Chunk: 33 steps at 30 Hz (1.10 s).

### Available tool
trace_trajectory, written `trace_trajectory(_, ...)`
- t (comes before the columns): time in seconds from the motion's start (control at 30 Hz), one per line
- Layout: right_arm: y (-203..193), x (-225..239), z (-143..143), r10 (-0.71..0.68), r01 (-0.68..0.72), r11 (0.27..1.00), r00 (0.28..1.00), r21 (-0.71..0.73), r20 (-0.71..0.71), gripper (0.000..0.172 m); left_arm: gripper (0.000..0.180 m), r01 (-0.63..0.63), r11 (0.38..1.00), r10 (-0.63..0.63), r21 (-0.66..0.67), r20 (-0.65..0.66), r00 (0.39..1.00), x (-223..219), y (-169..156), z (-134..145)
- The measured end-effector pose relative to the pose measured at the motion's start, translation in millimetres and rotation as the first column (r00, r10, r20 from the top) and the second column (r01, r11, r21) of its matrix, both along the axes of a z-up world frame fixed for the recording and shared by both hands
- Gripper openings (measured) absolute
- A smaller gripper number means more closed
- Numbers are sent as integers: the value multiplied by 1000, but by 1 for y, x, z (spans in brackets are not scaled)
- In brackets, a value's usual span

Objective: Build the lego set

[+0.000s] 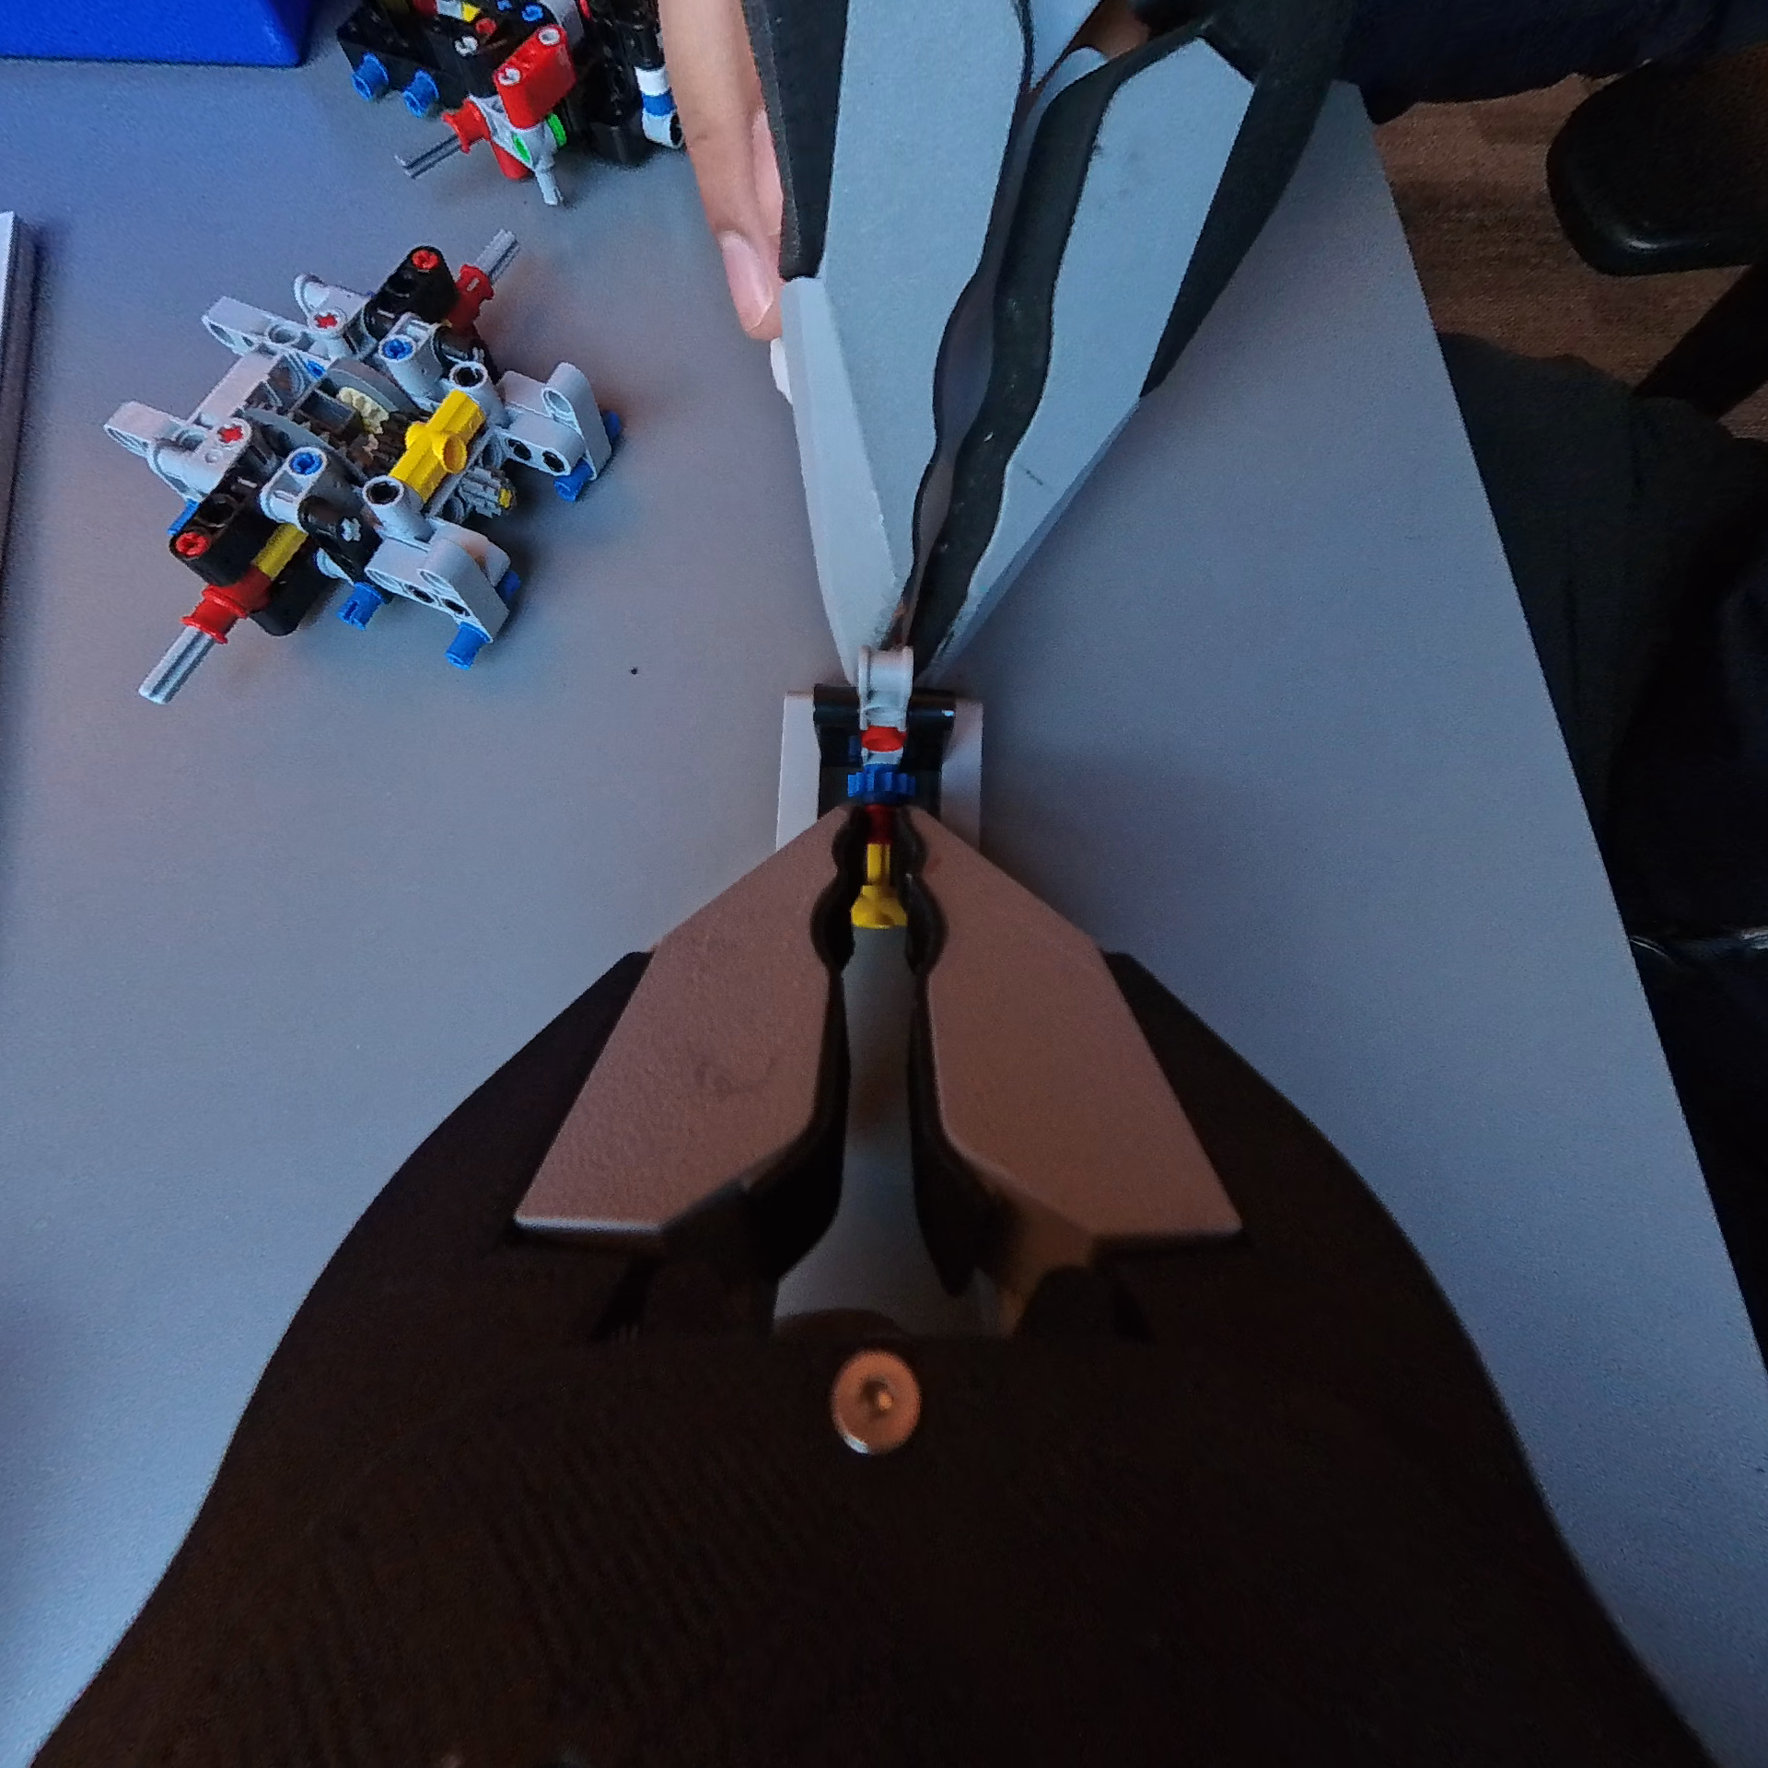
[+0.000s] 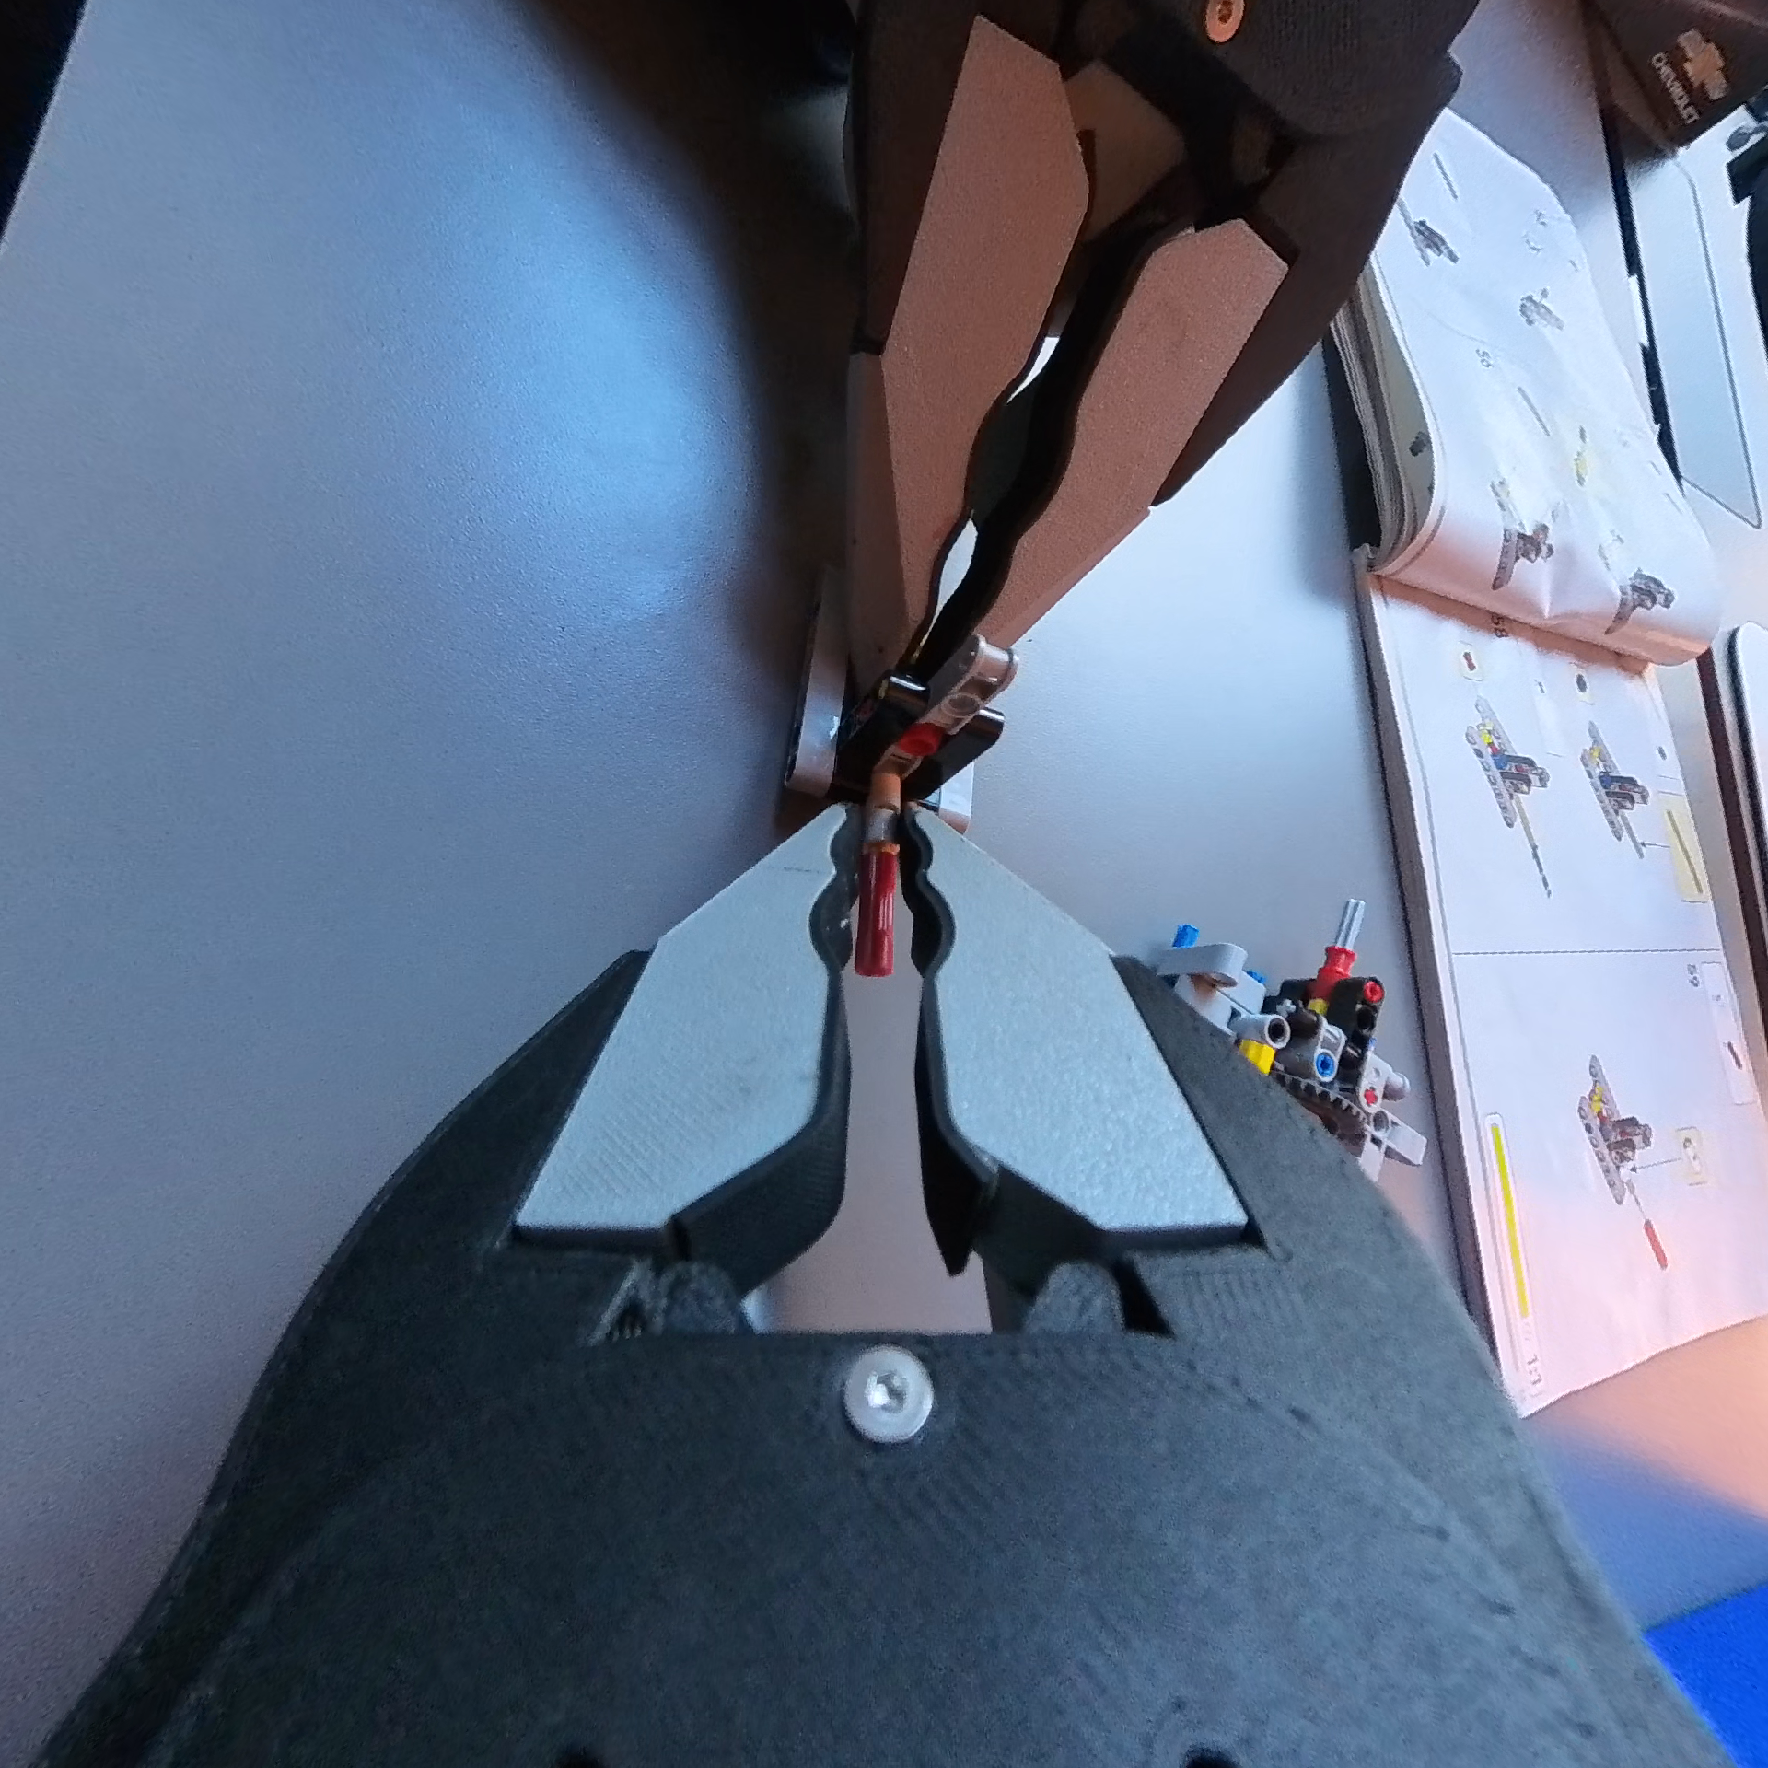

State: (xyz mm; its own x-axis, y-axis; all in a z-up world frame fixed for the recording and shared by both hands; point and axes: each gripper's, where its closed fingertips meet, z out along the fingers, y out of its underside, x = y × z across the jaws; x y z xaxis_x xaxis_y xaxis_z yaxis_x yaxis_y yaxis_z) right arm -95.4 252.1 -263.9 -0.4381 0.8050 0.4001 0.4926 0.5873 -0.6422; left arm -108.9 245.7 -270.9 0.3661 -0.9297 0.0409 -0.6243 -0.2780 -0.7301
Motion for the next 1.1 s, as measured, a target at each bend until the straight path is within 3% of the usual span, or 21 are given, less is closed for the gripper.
trace_trajectory(1.1,5,8,9,-13,12,1000,999,-15,-35,7,2,-2,1000,2,5,-2,1000,0,1,0)
